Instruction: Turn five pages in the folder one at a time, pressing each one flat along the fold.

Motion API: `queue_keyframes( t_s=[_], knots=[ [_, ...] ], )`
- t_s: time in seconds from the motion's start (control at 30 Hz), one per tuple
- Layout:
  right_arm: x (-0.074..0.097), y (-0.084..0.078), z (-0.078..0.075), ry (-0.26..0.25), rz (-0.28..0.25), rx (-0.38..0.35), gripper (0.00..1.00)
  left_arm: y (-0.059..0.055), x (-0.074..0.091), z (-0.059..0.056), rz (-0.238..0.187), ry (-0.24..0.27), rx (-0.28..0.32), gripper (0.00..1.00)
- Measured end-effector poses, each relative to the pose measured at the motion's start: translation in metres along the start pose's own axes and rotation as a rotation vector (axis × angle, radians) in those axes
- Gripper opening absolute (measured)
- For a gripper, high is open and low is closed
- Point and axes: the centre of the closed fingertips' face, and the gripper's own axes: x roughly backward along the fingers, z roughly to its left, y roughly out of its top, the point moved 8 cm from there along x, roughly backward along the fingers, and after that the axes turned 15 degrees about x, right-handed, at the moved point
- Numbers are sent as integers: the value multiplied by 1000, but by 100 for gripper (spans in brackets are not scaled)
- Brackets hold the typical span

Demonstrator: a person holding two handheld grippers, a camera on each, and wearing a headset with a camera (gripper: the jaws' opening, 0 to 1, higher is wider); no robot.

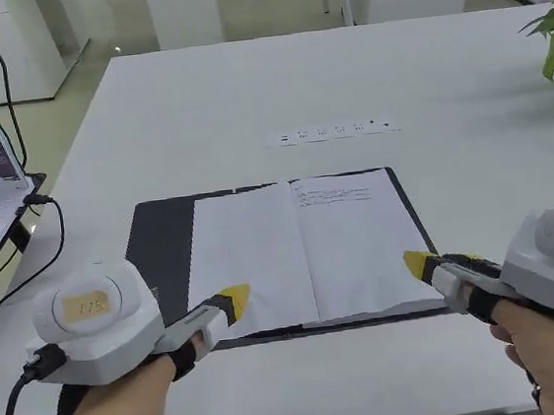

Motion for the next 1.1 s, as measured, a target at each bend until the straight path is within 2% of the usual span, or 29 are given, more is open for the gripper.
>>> queue_keyframes(
  t_s=[0.13,0.2,0.33,0.43,0.5,0.6,0.67,0.87,1.1],
  knots=[
    [3,3,-2,-18,4,45,41,4,7,-3,-16,-6,-1,73],
    [6,4,-3,-31,13,93,47,6,11,-2,-28,-4,-11,78],
    [11,9,-2,-29,0,150,56,8,16,-5,-29,-11,-18,88],
    [14,14,0,-20,-31,183,65,9,20,-8,-37,-16,-34,95],
    [15,15,1,-16,-48,198,73,10,21,-9,-47,-19,-28,99],
    [16,18,2,-2,-80,232,89,11,24,-10,-50,-20,-19,99],
    [18,19,4,9,-100,253,98,11,25,-9,-44,-20,-38,99],
    [26,19,2,4,-111,269,100,14,30,-4,-43,-1,-56,99],
    [31,14,-1,-2,-96,268,100,19,36,11,-52,34,-55,99]
  ],
)
